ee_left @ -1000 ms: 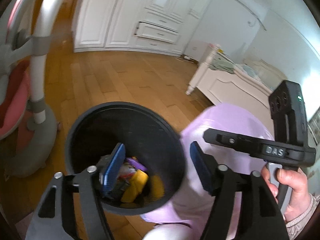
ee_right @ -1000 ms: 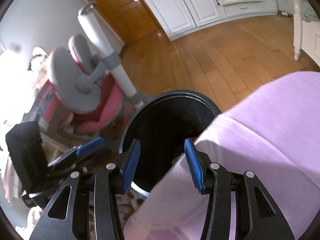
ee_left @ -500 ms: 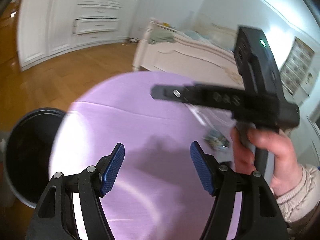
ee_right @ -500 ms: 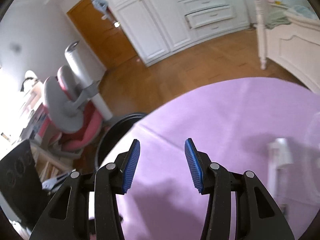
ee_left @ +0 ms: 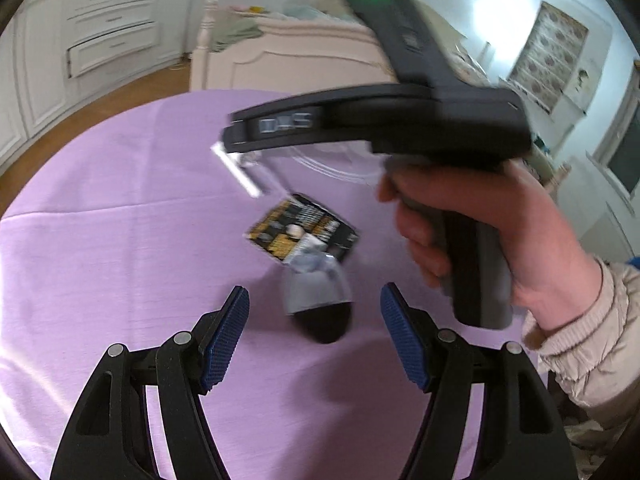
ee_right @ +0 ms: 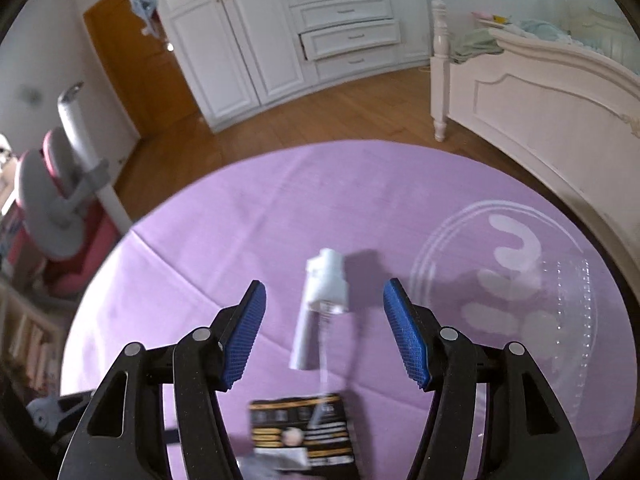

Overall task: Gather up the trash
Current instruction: 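Grasp the clear plastic cup with the left tool while the right tool grasps the white spray pump, then carry the clear cup and spray pump over the bin and release both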

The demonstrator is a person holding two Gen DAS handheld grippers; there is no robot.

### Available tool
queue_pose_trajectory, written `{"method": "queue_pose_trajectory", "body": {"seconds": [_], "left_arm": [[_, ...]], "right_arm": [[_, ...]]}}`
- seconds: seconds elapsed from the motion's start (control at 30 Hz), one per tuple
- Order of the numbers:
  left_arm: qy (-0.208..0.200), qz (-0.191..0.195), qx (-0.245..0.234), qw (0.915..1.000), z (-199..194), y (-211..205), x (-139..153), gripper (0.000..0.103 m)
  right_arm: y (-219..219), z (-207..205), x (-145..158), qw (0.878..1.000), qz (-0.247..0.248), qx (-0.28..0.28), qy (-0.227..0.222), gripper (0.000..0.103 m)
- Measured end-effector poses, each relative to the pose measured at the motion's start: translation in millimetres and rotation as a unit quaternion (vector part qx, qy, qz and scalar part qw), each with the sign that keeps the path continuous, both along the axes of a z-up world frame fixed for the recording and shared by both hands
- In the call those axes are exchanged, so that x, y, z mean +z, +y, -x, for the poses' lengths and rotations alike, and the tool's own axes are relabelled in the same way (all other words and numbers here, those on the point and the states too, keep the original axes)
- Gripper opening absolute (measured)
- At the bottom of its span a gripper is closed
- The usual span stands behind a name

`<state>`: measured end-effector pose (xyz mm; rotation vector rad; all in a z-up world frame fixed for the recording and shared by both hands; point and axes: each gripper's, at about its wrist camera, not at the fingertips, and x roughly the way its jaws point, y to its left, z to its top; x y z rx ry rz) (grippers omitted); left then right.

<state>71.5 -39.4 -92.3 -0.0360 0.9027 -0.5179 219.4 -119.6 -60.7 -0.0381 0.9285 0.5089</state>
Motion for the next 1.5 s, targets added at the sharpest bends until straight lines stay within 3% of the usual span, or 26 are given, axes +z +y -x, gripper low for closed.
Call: {"method": "queue_pose_trajectory", "body": {"seconds": [0.13,0.33,0.43,0.53,0.6,0.87,1.13,1.5], "left_arm": [[0.007,-0.014,-0.006,0.9999,-1.4,-10.1,-5.9,0.067],[-0.004,-0.034,0.012,0.9993,-1.3,-8.3,-8.5,0.044],[-0.003,-0.028,0.016,0.9995,-5.6,-5.9,-8.1,0.041],[-0.003,-0.027,0.016,0.9995,-5.9,-3.8,-7.4,0.041],[-0.003,-0.026,0.017,0.9995,-6.6,-3.3,-7.3,0.040],[-0.001,0.008,0.038,0.9992,-7.8,18.8,-0.1,0.040],[-0.019,0.020,0.087,0.9958,0.5,69.2,11.9,0.040],[-0.048,0.016,0.189,0.9807,9.1,175.0,35.7,0.040]], "right_arm": [[1.2,-7.2,-8.9,1.000,0.004,0.004,0.007,0.062],[12.5,-10.3,-11.6,1.000,0.015,0.021,0.004,0.062],[22.7,-11.8,-12.8,0.999,0.029,0.029,0.002,0.062],[32.4,-10.0,-14.5,0.998,0.058,0.037,-0.014,0.047],[35.0,-10.4,-14.8,0.997,0.059,0.038,-0.014,0.029],[10.9,-4.3,-7.3,1.000,0.001,0.012,-0.008,0.028],[15.0,17.1,23.6,0.997,-0.070,0.008,-0.030,0.029],[104.4,38.8,43.9,0.992,-0.096,0.082,-0.023,0.029]]}}
